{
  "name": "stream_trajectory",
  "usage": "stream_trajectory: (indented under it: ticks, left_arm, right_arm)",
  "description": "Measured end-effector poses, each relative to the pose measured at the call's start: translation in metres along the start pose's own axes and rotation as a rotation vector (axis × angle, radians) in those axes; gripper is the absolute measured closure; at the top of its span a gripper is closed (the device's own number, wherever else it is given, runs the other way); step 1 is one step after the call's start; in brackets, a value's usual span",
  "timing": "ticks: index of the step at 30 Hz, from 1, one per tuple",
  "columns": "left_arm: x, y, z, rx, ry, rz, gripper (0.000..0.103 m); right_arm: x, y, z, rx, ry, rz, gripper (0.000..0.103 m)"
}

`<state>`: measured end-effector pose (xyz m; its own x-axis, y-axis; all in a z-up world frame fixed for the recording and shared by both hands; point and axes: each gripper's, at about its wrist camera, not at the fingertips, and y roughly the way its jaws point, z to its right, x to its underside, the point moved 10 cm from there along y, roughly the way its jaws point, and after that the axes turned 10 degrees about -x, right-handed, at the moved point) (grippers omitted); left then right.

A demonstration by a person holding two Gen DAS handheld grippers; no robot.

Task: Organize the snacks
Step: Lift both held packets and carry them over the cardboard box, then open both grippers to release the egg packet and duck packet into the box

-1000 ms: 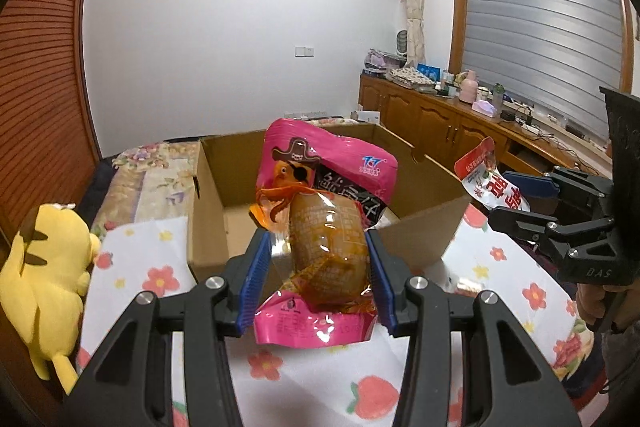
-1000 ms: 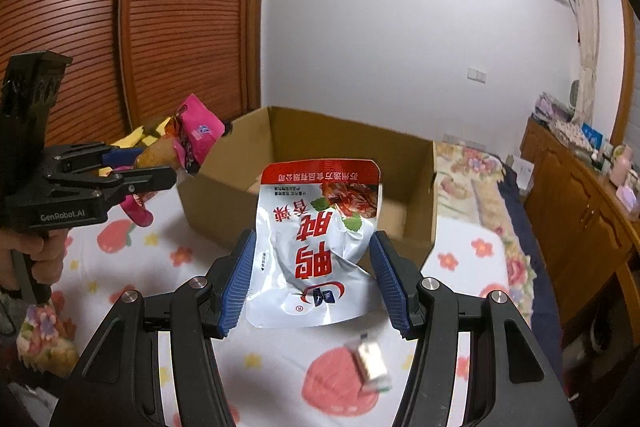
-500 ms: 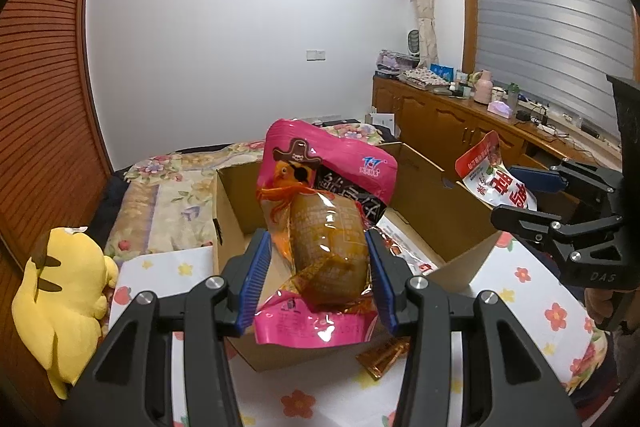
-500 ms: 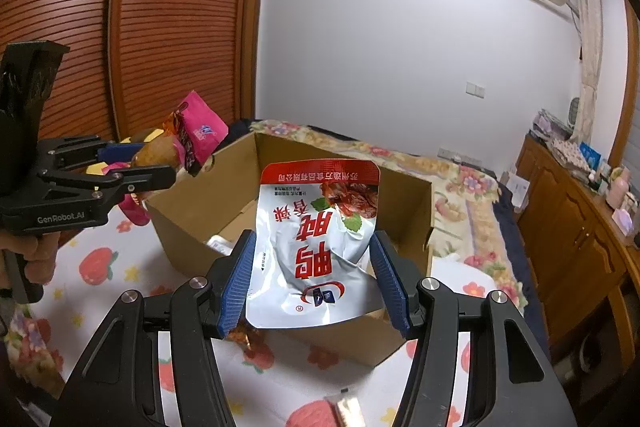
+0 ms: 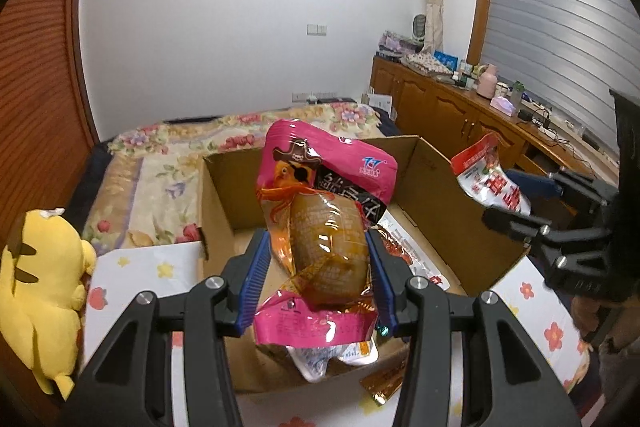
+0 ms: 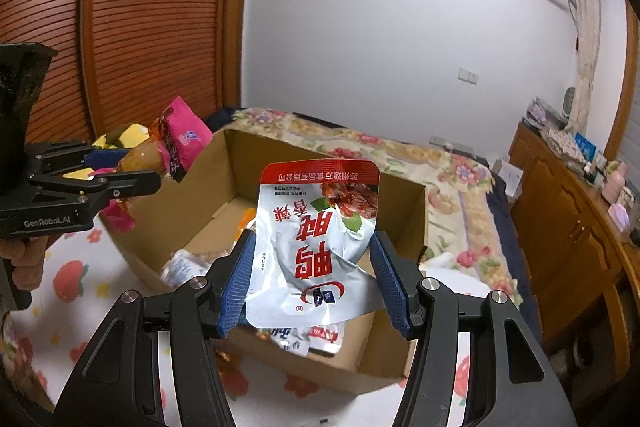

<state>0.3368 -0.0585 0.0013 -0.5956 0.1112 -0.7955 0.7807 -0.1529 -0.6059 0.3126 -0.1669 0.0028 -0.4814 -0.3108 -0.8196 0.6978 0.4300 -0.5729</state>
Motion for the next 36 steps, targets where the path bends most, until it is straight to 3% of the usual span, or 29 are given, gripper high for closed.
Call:
stream_trajectory:
  ticks: [20, 25, 29, 36]
  left_arm:
    - [0.032, 0.047, 0.024, -0.036, 0.075, -0.142, 0.055]
    - [0.032, 0.040, 0.023, -0.028, 0.066, -0.120, 0.054]
    - [0.028, 0.030, 0.021, -0.028, 0.055, -0.082, 0.043]
    - [0.029, 0.018, 0.017, -0.026, 0.052, -0.034, 0.037]
  right_arm:
    - [0.025, 0.068, 0.012, -0.014, 0.097, -0.126, 0.044]
    - [0.032, 0.076, 0.013, -0.033, 0.126, -0.144, 0.043]
    - [0.036, 0.077, 0.013, -0.044, 0.142, -0.152, 0.042]
    - [0.038, 0.070, 0.013, -0.068, 0.155, -0.126, 0.039]
